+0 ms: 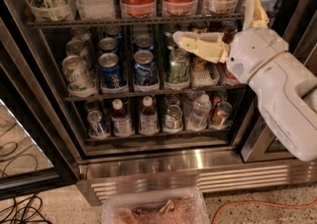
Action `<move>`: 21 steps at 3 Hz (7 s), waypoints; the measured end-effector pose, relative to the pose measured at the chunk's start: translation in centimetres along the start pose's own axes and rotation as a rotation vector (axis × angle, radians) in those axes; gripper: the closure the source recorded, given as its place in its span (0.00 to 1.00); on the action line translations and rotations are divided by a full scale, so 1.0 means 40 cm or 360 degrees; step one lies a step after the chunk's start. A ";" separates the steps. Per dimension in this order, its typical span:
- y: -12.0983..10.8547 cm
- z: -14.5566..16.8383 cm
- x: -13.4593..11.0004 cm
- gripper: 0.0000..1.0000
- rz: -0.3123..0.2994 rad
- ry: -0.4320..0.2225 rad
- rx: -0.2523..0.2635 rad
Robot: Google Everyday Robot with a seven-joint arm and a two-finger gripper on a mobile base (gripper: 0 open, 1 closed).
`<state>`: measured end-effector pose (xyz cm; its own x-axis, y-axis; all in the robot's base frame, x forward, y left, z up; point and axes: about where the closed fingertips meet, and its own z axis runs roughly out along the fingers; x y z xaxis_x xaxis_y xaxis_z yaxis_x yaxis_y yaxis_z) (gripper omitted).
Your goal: Pick orange can from top shelf of fridge
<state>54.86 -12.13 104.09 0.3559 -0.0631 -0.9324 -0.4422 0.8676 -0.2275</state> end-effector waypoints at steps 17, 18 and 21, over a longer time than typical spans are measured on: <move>-0.117 0.145 -0.004 0.07 -0.0081 -0.0131 0.0081; -0.142 0.138 -0.008 0.14 -0.0091 -0.0138 0.0113; -0.136 0.143 -0.013 0.15 -0.0157 -0.0137 0.0116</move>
Offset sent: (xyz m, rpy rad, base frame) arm 0.0217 -0.0094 -0.0029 0.0058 -0.0056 0.0361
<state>61.79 -13.98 107.42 0.4651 -0.1099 -0.8784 -0.3418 0.8930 -0.2928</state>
